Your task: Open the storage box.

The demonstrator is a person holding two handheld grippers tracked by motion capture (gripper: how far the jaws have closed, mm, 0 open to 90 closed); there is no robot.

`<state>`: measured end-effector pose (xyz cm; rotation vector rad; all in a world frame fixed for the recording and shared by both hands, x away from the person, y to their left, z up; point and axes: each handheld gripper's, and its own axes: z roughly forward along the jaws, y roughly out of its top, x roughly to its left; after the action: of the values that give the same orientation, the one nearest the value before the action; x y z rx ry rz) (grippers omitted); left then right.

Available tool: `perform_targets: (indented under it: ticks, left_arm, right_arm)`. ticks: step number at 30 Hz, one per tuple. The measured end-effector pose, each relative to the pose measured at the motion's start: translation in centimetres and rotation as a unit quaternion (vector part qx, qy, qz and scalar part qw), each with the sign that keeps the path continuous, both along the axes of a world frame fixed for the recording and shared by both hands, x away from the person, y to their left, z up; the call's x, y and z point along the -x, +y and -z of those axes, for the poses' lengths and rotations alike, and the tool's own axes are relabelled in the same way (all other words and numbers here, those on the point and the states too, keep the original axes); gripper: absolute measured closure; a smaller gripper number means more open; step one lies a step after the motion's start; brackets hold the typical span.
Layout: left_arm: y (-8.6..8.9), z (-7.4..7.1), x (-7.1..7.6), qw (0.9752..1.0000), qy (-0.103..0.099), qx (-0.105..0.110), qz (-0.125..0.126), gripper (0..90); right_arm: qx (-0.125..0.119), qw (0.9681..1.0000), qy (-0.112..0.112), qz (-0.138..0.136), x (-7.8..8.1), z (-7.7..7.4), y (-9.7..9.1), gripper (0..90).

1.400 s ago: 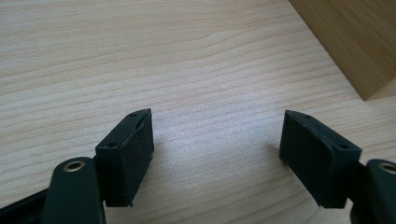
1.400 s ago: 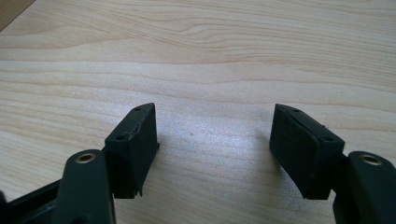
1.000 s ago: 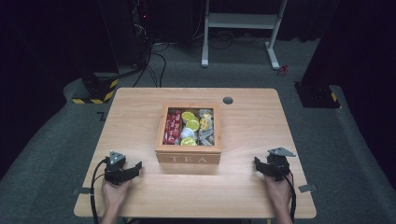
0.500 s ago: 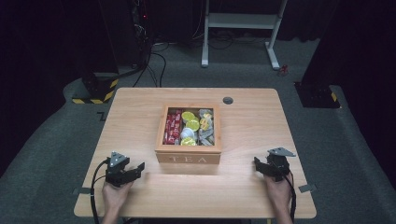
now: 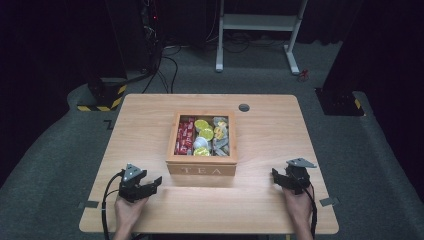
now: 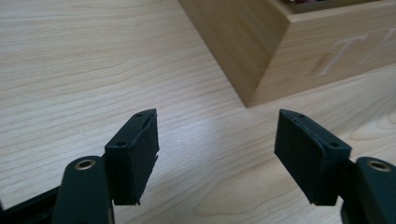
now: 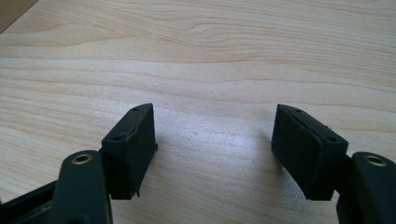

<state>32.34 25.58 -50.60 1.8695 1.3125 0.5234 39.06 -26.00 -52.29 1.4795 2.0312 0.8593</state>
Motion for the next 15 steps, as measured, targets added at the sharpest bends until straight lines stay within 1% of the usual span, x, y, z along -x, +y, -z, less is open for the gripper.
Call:
perform_targets:
  ticks: [2, 3, 4, 5, 7, 11, 13, 15]
  left_arm:
    - [-0.3, -0.2, -0.1, 1.0000, 0.003, -0.001, 0.007, 31.9]
    - [-0.3, -0.2, -0.1, 1.0000, 0.003, -0.001, 0.009, 31.9]
    - [-0.6, -0.4, -0.1, 0.9999, 0.000, -0.005, 0.015, 32.1]
    - [-0.6, -0.4, -0.1, 0.9999, 0.000, -0.005, 0.015, 32.1]
    - [-0.8, -0.4, -0.1, 0.9999, 0.001, 0.002, 0.016, 32.1]
    - [-1.4, -0.7, -0.2, 0.9996, 0.000, 0.000, 0.028, 32.1]
    - [-1.5, -0.8, -0.2, 0.9996, -0.001, 0.001, 0.029, 32.2]
    - [-2.0, -1.0, -0.3, 0.9994, -0.004, 0.003, 0.033, 32.4]
  right_arm:
    - [0.000, 1.0000, 0.000, 0.000, 0.0, 0.0, 0.0, 30.3]
    - [0.000, 1.0000, 0.000, 0.000, 0.0, 0.0, 0.0, 30.3]
    - [0.000, 1.0000, 0.000, 0.000, 0.0, 0.0, 0.0, 30.3]
    - [0.000, 1.0000, 0.000, 0.000, 0.0, 0.0, 0.0, 30.3]
    - [0.000, 1.0000, 0.000, -0.001, 0.0, 0.0, 0.0, 30.2]
    - [0.000, 1.0000, 0.001, 0.000, 0.0, 0.0, 0.0, 30.2]
    - [0.000, 1.0000, 0.001, 0.000, 0.0, 0.0, 0.0, 30.2]
    - [0.001, 1.0000, 0.000, -0.002, 0.0, 0.0, 0.0, 30.2]
